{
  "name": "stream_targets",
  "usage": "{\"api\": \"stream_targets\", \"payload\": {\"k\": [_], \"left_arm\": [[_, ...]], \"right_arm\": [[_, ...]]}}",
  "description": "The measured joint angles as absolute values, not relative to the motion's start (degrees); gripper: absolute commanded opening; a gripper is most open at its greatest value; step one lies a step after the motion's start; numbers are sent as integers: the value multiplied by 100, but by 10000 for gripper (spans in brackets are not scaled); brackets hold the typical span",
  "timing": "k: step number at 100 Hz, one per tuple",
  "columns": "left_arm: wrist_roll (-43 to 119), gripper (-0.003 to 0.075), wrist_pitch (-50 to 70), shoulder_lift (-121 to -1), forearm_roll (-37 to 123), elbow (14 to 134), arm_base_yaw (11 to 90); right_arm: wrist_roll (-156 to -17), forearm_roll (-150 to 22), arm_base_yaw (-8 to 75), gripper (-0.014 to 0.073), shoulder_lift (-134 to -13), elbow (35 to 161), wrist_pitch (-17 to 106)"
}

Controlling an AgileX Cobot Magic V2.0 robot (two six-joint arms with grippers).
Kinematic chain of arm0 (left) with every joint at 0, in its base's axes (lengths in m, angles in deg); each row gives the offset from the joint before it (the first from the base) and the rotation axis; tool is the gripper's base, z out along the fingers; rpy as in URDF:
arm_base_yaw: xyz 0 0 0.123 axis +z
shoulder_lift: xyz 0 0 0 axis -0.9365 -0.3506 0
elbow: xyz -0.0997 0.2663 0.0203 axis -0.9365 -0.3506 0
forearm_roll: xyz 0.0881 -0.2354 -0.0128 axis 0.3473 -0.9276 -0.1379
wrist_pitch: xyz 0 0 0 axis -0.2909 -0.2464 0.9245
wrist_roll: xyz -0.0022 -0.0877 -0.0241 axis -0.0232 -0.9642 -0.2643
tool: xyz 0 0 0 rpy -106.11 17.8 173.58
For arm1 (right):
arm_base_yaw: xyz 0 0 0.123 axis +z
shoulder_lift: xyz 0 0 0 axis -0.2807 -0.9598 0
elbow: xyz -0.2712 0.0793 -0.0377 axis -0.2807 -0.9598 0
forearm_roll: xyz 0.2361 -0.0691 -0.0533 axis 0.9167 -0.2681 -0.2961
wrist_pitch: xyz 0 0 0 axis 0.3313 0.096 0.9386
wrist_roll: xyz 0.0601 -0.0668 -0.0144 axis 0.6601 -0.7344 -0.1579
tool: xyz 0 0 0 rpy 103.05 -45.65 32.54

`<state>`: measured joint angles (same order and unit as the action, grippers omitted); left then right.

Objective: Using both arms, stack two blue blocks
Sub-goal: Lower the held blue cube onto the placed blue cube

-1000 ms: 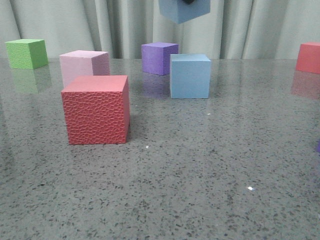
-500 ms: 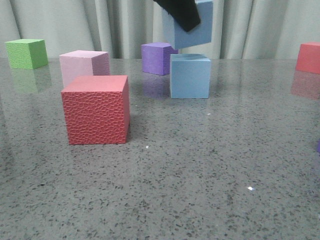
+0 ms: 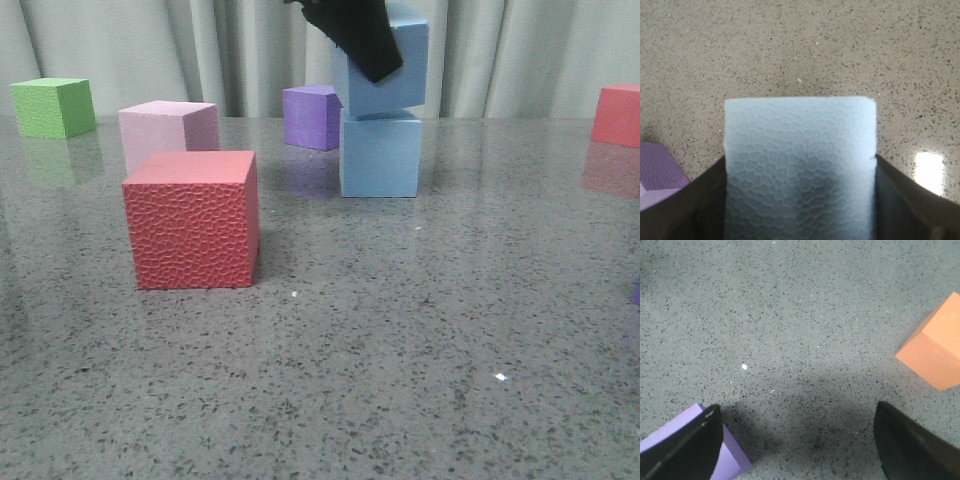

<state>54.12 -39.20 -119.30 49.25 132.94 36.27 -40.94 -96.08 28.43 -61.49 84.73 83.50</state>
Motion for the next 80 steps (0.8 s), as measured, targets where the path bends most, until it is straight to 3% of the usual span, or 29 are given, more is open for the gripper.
{"api": "stream_targets", "payload": {"k": [80], "left_arm": [[6255, 262, -4006, -11930, 4802, 13294, 3627]], "right_arm": [[-4094, -9608, 2843, 610, -6149, 8473, 8350]]}}
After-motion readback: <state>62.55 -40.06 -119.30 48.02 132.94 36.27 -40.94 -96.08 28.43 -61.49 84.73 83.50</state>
